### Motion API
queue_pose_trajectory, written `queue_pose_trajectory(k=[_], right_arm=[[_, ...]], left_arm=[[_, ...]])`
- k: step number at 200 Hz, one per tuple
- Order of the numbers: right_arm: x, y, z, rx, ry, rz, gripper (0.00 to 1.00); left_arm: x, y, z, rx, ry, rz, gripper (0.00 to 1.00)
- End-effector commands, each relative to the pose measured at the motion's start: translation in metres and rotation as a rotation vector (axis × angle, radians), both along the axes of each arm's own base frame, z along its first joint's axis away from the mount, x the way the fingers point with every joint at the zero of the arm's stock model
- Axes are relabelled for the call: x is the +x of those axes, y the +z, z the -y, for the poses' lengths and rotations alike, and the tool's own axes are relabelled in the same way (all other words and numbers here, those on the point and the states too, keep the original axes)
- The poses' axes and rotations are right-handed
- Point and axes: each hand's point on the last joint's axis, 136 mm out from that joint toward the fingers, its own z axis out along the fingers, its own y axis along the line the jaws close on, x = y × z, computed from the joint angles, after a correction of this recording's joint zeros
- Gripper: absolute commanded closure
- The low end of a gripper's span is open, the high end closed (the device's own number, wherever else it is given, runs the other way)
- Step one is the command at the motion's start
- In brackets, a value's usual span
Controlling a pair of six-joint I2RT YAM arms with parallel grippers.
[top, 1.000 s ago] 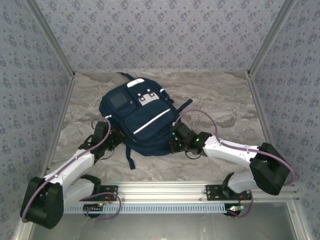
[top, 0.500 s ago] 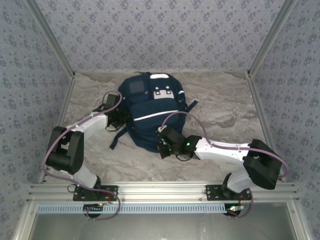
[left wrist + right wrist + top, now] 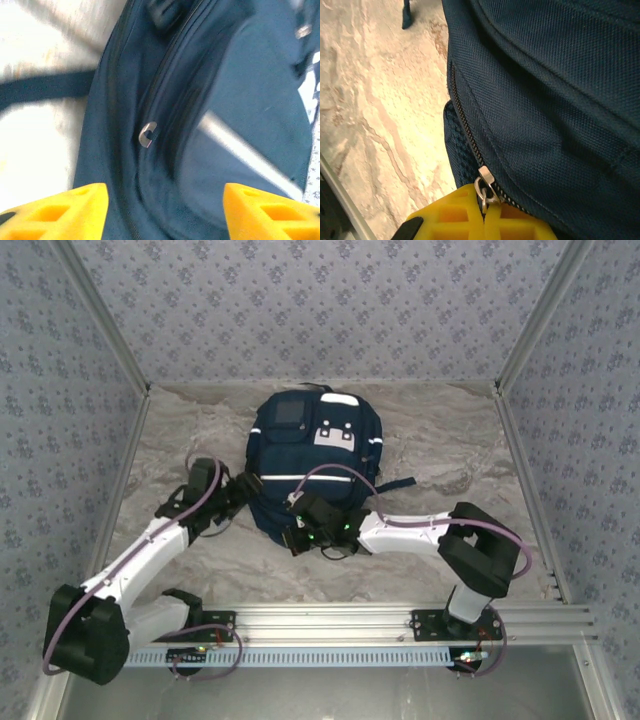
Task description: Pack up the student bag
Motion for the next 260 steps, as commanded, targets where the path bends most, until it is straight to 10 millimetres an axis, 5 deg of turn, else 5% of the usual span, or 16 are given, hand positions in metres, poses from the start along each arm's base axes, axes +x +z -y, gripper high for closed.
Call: queue_pose_trajectory(k=[1,60,110,181,260], right_arm=[[0.011,0.022,-0.023,0.121,-0.018,-0.009,1.0],[0.01,0.016,-0.023,0.127,-0.031,-0.008,1.0],[0.009,0.0,0.006,0.003,-0.077,0.001,1.0],[0.01,-0.024,0.091,-0.201,-0.215,0.058,1.0],[0.05,-0.031,0.154,-0.202,-0.358,0.008,1.0]], left_arm=[[-0.013,0.002,0.019,-0.076,0.003,-0.012,0.29],[-0.006,-0.03,0.036,-0.087,0.015,-0.052,0.38],[0.01,-0.036,0.039,-0.034,-0.008,-0.044,1.0],[0.012,-0.013,-0.021,0.03,0.119,-0.005,1.0],[0.012,-0.008,-0.042,0.031,0.144,-0.004,1.0]])
